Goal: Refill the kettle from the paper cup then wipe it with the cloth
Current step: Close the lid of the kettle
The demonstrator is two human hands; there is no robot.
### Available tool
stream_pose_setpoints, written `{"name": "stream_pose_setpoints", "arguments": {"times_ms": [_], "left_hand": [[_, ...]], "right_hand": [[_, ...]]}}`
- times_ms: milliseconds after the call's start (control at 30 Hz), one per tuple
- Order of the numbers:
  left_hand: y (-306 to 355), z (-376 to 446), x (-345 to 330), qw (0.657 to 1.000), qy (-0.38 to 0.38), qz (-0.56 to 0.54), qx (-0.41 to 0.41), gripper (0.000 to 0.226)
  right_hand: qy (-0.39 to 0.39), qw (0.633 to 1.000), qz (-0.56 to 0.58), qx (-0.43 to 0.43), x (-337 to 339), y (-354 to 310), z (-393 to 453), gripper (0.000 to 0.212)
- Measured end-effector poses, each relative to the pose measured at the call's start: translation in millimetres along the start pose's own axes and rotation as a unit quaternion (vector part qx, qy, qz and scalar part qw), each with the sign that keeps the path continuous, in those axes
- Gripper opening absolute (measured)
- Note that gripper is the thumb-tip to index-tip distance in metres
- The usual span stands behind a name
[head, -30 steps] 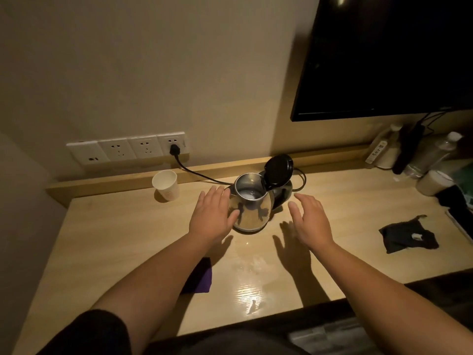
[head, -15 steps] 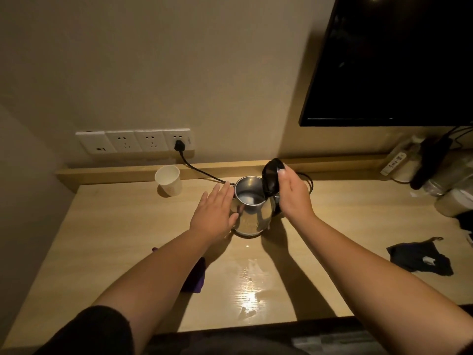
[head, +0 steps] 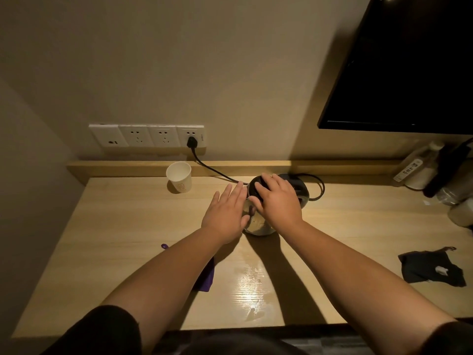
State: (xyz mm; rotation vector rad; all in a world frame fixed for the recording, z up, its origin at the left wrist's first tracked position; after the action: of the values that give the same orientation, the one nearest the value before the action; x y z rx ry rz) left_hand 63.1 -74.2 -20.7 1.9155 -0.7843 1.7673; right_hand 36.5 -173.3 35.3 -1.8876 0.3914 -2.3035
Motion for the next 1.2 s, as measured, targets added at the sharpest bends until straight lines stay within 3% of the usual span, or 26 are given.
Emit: {"name": "stream_pose_setpoints", "arguments": {"times_ms": [1200], "left_hand": [[-1, 2, -5, 1.000, -0.002, -0.008, -0.011, 0.074]], "right_hand": [[-0.025, 0.998, -0.053, 0.025, -14, 5, -5, 0.042]]}}
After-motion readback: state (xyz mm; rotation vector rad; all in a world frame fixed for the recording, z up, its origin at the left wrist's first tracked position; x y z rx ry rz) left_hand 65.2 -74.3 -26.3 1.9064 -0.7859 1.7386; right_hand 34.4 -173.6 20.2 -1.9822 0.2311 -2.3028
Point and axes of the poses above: each hand's wrist, its own z-axis towards the middle knuckle, its own x-axis out of the back of the hand, y = z × x, the point moved 10 cm from there along z, towards the middle knuckle, and after that the axes turned 10 degrees about z, right-handed, at the moved point
